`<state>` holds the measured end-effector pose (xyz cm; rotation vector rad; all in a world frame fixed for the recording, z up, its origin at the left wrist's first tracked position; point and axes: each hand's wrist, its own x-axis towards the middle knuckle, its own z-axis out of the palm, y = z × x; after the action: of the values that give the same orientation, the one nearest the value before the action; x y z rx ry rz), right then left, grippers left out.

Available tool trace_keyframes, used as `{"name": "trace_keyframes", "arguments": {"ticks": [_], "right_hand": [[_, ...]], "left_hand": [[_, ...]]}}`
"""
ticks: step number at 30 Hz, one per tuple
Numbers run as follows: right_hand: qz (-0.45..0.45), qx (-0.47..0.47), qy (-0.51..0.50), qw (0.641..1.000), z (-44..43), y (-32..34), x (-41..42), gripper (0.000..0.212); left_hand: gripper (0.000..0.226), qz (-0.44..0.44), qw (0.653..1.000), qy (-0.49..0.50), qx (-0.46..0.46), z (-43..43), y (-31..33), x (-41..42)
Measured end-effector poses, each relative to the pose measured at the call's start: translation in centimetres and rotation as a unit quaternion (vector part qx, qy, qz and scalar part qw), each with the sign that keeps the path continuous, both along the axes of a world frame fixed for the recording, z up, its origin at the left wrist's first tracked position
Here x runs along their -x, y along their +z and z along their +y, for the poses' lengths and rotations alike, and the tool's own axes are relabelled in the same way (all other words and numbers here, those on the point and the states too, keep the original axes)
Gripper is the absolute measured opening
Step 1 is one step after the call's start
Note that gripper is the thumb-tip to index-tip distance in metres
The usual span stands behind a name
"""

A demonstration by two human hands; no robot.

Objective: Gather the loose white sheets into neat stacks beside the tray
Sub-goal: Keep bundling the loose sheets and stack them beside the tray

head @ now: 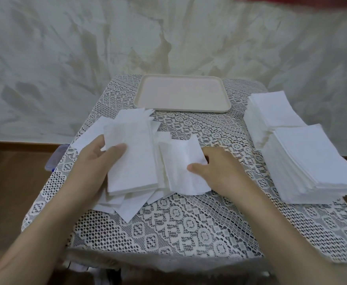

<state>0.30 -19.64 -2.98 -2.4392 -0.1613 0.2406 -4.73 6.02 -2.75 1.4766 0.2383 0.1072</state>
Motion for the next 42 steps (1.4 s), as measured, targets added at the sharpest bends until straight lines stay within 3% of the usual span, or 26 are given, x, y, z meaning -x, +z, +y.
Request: {"name": "trace_keyframes", "arguments": {"ticks": [18,25,31,36,42], "right_hand": [[-0.027,0.03,0.007,0.999,0.2,0.2,-0.1,0.019],[-0.074,-0.111,-0.007,0.991,-0.6,1.0,0.3,0.016],[0.026,-0.206,-0.05,0.977,-0.6,0.5,0.0,0.031],[0.07,-0.224,-0.033,0.971,-0.9,0.7,0.2,0.005],[0.056,-0.282,-0.041,0.957,-1.0,1.2,0.5,0.008]], "left_hand": [[0.025,0.011,1.0,0.0,-0.018,-0.3,0.1,0.2],[0.026,0.011,0.999,0.001,-0.031,-0.2,0.2,0.1],[0.023,0.013,1.0,0.013,-0.025,-0.3,0.5,0.3],[0.025,0.019,0.999,0.015,-0.025,-0.3,0.7,0.4],[0.023,0.018,0.999,0.024,-0.023,-0.4,0.7,0.5]]}}
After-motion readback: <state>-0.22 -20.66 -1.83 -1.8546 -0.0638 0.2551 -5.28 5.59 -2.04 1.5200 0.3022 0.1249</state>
